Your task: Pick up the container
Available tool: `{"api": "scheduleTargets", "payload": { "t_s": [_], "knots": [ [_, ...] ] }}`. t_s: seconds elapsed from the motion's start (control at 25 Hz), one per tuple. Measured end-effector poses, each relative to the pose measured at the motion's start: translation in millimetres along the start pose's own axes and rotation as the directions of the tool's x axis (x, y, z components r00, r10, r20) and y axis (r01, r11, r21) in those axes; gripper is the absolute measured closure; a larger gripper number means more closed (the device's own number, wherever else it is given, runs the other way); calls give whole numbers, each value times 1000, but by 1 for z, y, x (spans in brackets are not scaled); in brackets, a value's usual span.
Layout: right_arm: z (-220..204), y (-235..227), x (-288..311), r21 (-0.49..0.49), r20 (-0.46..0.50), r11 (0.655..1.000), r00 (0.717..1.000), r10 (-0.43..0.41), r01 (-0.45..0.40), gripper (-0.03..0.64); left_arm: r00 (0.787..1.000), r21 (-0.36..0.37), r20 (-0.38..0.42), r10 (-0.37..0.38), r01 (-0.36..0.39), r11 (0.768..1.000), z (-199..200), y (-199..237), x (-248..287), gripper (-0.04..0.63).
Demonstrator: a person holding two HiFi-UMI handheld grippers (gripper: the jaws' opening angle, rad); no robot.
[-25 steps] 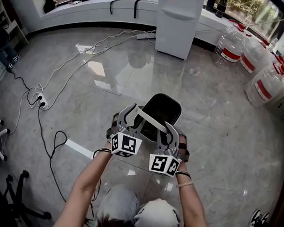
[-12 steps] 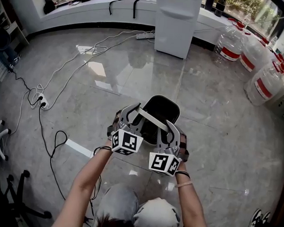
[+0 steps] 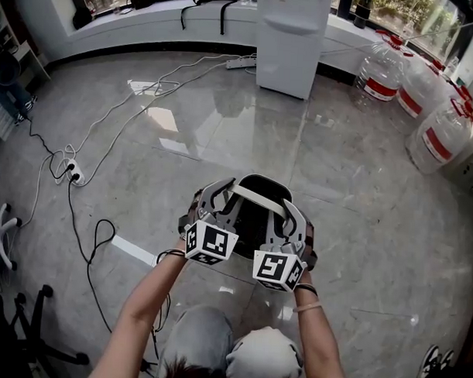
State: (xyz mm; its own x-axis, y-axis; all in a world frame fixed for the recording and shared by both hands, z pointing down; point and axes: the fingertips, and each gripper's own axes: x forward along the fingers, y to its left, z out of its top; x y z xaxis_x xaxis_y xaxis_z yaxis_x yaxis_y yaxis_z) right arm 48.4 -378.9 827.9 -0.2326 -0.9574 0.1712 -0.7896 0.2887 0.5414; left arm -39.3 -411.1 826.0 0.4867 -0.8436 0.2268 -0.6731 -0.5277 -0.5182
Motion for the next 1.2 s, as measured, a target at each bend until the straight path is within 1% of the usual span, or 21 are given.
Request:
{"api": "scheduleTargets", "payload": {
  "t_s": [0.16, 0.32, 0.56, 0.84, 1.0, 1.2],
  "knots": [
    [3, 0, -6, 20, -13, 1000, 1000, 6, -5, 535, 1000, -28, 3, 2, -2, 1000, 3, -1, -14, 479],
    [19, 0, -12, 34, 0, 999, 1000, 9, -9, 534, 1000, -52, 14, 20, -20, 998, 9, 5, -32, 479],
    [42, 1, -20, 56, 19, 998, 1000, 17, -18, 534, 999, -52, 31, 45, -43, 998, 23, 18, -58, 479],
    [62, -3, -27, 61, 23, 998, 999, 23, -24, 534, 999, -56, 42, 34, -32, 998, 36, 29, -73, 477],
    [86, -16, -37, 72, 26, 997, 999, 29, -31, 534, 998, -50, 59, 34, -31, 998, 59, 37, -81, 477],
    [109, -44, -49, 75, 30, 997, 1000, 1, -3, 537, 995, -36, 92, 32, -29, 999, 97, 49, -87, 476]
  ]
}}
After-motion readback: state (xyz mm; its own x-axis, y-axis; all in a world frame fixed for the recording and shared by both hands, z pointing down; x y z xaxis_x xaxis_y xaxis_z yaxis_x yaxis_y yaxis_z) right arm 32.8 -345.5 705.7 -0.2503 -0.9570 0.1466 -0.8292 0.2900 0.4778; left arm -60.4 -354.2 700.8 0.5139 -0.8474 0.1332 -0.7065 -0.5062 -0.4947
